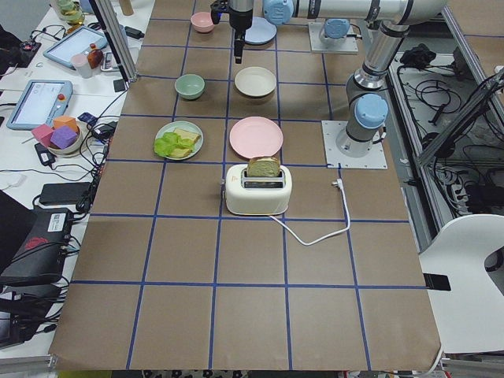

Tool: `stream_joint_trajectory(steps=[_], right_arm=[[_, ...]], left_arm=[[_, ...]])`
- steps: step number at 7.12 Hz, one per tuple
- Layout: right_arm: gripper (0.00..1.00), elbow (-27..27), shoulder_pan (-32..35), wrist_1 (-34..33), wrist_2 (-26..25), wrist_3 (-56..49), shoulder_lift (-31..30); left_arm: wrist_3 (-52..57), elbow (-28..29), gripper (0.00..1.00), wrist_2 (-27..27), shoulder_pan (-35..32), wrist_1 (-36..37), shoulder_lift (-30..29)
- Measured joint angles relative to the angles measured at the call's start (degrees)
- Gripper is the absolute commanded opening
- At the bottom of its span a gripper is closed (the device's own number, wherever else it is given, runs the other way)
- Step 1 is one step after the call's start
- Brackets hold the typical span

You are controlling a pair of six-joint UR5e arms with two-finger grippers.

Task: Stack three plates with pink and blue
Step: 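Move left gripper to pink plate while right gripper moves to light blue plate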

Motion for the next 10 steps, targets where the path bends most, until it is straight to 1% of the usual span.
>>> stream_joint_trajectory(steps=[2,3,4,5,7,8,9,10], right_arm=[[1.00,4.1,-2.5,-3.5,0.0,-1.9,0.5],[1.00,6.0,-3.2,-6.2,-0.3,-2.7,0.5],[1.00,7.7,-3.6,-8.5,-0.6,-3.4,0.5],[1.00,9.3,-4.0,-9.7,-0.8,-3.9,0.5],[1.00,12.9,-5.9,-10.5,-0.9,-6.2,0.5],[1.00,14.8,-7.4,-11.6,-0.8,-7.8,0.7],[1.00,16.8,-8.4,-13.7,-0.9,-9.1,1.1],[1.00,18.8,-9.0,-16.5,-0.9,-10.6,1.8]], left_arm=[[0.0,-0.9,1.00,0.1,0.0,-0.1,-0.2],[0.1,-3.6,1.00,0.2,0.0,1.3,-0.2],[0.6,-8.0,1.00,0.2,0.1,5.7,-0.3],[1.2,-13.3,1.00,0.2,0.2,11.7,-0.6],[2.8,-25.7,1.00,0.4,0.6,26.4,-1.8],[4.8,-31.0,1.00,0.3,1.0,33.3,-2.4],[5.8,-33.9,1.00,0.2,1.4,37.0,-3.3],[6.2,-35.4,1.00,0.4,1.6,38.8,-4.7]])
